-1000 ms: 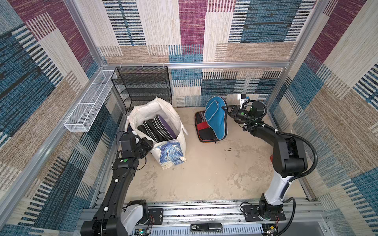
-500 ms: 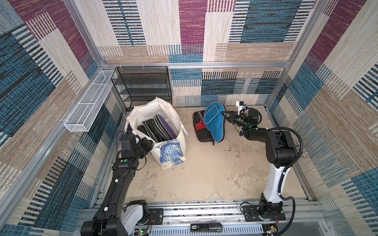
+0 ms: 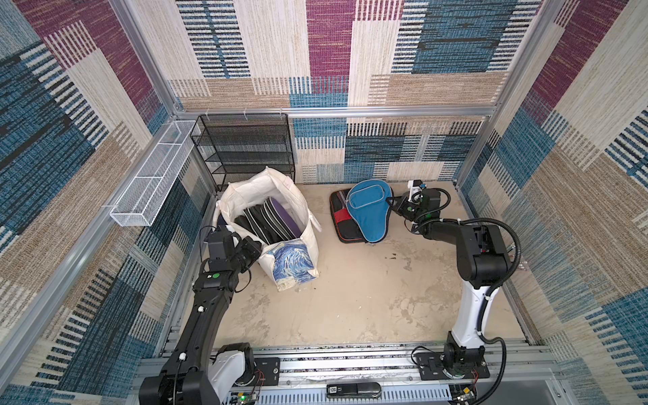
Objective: Remove the ping pong set from the canvas bag
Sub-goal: Place the ping pong set at the ping pong set.
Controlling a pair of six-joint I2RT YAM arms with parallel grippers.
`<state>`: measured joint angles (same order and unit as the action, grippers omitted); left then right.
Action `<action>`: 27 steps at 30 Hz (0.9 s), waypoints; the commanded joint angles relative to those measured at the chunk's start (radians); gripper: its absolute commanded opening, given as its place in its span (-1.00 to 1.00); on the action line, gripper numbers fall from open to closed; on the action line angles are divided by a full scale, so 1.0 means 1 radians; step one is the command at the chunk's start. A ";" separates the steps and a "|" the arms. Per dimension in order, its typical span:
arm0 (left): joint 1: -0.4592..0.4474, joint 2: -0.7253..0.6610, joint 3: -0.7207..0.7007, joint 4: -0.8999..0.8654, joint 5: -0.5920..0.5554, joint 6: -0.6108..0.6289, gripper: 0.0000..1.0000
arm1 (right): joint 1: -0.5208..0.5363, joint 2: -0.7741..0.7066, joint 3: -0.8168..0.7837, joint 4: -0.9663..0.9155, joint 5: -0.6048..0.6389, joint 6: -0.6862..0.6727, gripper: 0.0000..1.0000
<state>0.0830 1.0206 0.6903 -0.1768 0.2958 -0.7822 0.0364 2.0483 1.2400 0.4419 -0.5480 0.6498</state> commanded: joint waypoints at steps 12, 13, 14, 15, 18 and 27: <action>0.001 -0.016 0.010 -0.002 -0.031 0.045 -1.00 | 0.059 0.118 0.131 -0.277 0.223 -0.083 -1.00; 0.001 -0.019 0.012 -0.007 -0.036 0.050 -1.00 | 0.062 0.127 0.145 -0.294 0.225 -0.083 -1.00; 0.001 -0.025 0.013 -0.013 -0.041 0.055 -1.00 | 0.069 0.134 0.155 -0.306 0.233 -0.084 -1.00; 0.002 -0.029 0.013 -0.016 -0.045 0.058 -1.00 | 0.075 0.138 0.161 -0.311 0.237 -0.084 -1.00; 0.003 -0.038 0.011 -0.024 -0.050 0.060 -1.00 | 0.094 0.154 0.178 -0.324 0.240 -0.073 -1.00; 0.014 -0.073 0.020 -0.090 -0.073 0.065 -1.00 | 0.178 0.186 0.180 -0.286 0.234 0.005 -1.00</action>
<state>0.0910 0.9588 0.6949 -0.2440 0.2642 -0.7528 0.2024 2.2200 1.4223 0.1894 -0.3077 0.6315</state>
